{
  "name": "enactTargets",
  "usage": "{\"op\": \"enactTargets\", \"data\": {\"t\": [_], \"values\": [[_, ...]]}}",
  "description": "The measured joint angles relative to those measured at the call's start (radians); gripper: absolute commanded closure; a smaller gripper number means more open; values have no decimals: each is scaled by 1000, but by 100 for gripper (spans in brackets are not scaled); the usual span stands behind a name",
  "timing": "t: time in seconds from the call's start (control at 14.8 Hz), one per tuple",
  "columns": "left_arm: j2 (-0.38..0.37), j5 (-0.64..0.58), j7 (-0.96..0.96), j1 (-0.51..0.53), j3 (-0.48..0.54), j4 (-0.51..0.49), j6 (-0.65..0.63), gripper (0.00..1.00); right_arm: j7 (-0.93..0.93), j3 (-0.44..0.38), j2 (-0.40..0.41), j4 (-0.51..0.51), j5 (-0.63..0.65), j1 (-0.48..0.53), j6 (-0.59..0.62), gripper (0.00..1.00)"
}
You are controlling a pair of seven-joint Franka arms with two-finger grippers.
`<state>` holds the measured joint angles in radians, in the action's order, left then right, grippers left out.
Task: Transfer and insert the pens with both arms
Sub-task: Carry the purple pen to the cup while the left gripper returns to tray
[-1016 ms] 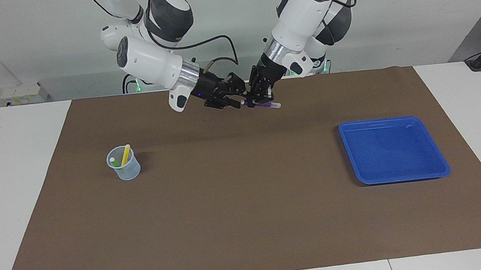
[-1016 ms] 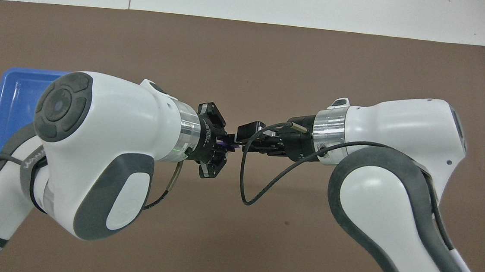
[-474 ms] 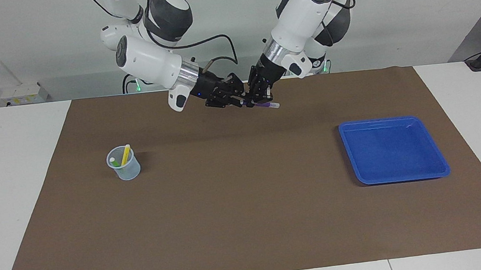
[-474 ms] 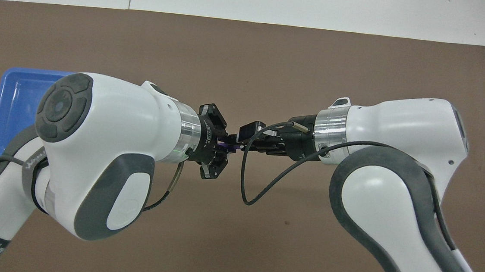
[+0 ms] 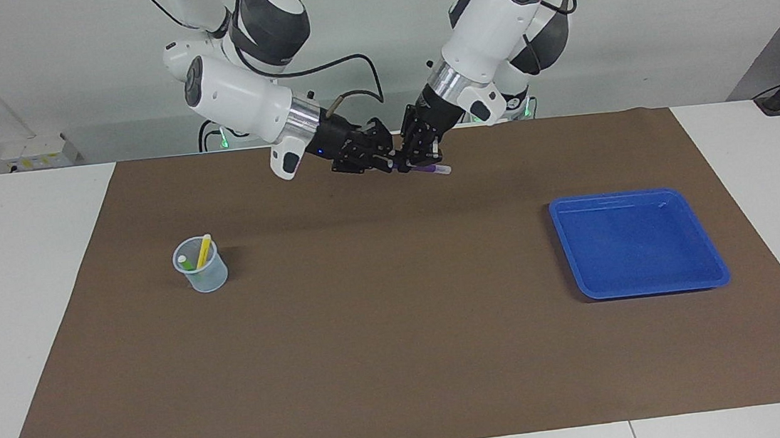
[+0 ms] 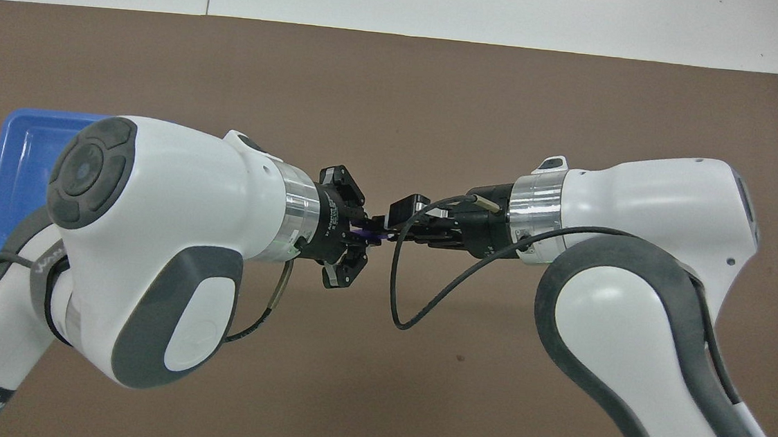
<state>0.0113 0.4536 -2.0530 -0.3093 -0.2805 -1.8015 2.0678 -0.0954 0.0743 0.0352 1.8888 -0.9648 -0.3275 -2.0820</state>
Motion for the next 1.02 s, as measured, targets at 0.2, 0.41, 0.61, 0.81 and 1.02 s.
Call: {"op": "enactTargets", "data": {"t": [0.2,0.41,0.61,0.81,1.02], "values": [[-3,22,22,1,5,-2,1,100,0,-1,-1,2,-2,3,1,93],[-6,34,29,1,4,-12,21,100,0,-2,-1,2,-2,5,1,100],[-11,37,32,1,3,-21,32,100,0,-3,-1,2,-2,5,2,100],[-14,37,50,1,3,-25,33,66,0,-3,-1,2,-2,5,7,100],[-20,42,65,0,1,-28,27,0,0,-3,-1,-2,1,5,11,100]]}}
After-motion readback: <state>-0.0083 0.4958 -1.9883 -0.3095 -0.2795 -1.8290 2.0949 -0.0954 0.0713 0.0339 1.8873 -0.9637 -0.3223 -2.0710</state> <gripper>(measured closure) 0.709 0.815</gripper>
